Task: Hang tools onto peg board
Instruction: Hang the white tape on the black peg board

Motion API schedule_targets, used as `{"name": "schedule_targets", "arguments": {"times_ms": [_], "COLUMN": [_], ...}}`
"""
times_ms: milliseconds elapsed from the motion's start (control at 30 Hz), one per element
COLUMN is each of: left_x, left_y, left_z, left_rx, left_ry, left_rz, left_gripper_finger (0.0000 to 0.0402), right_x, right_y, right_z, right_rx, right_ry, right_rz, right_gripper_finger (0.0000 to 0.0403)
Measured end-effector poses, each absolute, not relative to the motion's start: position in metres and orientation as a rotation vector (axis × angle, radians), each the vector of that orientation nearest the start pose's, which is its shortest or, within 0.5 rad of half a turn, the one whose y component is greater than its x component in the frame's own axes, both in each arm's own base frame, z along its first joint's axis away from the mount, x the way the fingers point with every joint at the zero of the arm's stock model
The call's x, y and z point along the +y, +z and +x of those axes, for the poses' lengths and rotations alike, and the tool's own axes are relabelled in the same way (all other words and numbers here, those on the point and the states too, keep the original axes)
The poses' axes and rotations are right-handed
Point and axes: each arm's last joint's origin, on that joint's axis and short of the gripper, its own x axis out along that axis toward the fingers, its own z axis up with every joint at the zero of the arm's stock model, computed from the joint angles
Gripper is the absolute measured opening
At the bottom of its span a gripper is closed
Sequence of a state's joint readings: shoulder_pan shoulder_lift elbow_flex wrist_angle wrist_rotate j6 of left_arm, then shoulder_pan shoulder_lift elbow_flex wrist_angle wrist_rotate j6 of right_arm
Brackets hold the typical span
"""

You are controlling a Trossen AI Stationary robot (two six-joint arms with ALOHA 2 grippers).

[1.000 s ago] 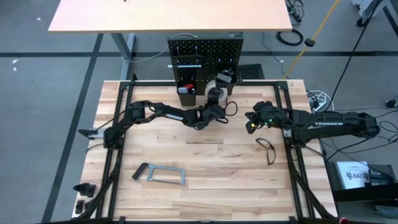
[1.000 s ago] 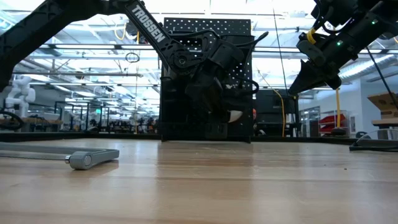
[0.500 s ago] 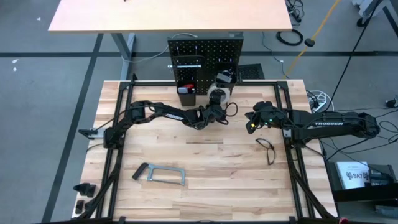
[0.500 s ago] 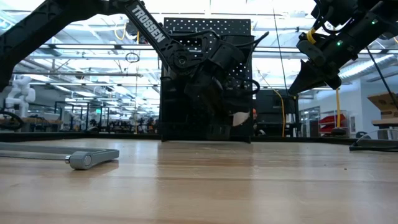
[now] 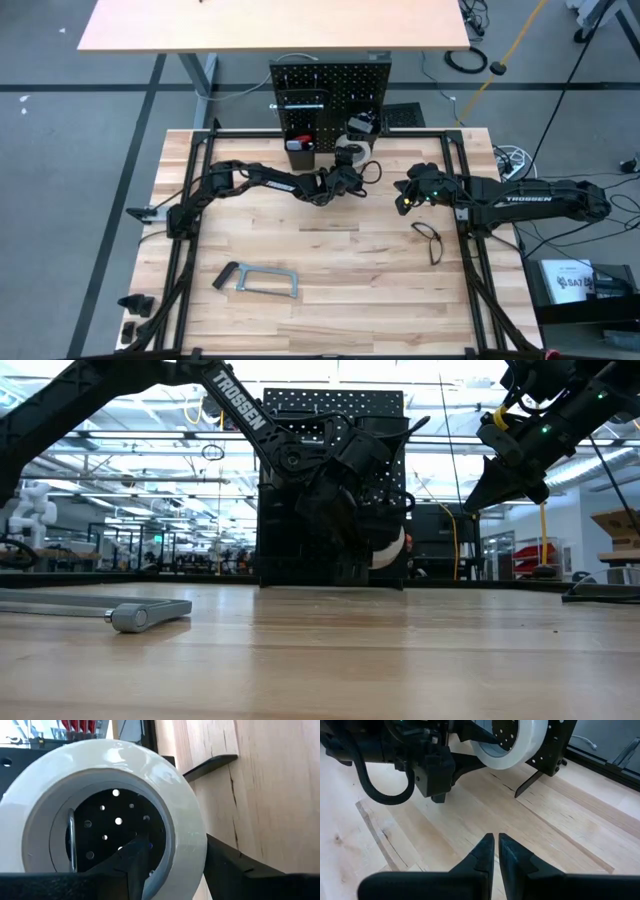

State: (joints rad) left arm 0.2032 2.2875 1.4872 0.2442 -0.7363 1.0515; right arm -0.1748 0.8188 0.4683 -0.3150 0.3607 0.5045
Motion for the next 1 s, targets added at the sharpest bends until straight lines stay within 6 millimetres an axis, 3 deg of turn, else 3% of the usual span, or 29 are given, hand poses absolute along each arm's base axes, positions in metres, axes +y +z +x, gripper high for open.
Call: {"name": "schedule_targets", "arguments": {"times_ms": [500,1000], "left_x": [0.1168,0.1176], "left_y": [0.1284,0.1214], "left_z": [0.4731,0.4686], "left_rx": [0.879,0.968], "left_ry": [0.611,0.565], "left_rz": [1.009,1.025], "left_gripper_finger": [0.0173,0.0173], "right_x": [-0.0388,-0.038], "right_y": [0.2099,0.2097], "right_z": [0.1606,0.1609], "right_rx": [0.526,0.533], "right_ry": [-0.672,-0.647], "right_rz": [0.411,0.42], "right_gripper_finger": [0.002,0.002]}}
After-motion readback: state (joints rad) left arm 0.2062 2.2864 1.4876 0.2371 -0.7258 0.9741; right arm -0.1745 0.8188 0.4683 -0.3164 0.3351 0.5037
